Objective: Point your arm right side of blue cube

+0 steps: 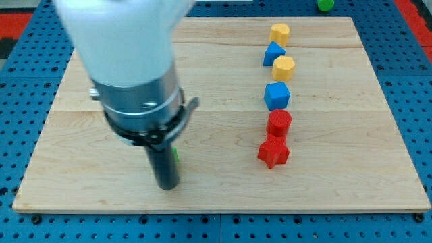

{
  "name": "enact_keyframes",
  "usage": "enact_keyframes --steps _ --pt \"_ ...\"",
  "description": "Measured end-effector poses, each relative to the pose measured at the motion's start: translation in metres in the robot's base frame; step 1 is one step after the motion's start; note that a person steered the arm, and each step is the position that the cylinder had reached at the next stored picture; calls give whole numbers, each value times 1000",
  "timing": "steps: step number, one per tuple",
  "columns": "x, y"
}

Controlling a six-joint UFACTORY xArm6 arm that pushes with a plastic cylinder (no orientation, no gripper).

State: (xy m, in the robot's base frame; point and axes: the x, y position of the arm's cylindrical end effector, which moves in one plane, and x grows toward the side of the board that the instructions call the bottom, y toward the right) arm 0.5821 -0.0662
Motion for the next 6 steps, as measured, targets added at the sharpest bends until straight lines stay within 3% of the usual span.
enact_keyframes --steps 1,2,3,5,6 --pt "23 79" --pt "18 149" --pt "-12 214" --pt "-151 272" --pt "-171 287"
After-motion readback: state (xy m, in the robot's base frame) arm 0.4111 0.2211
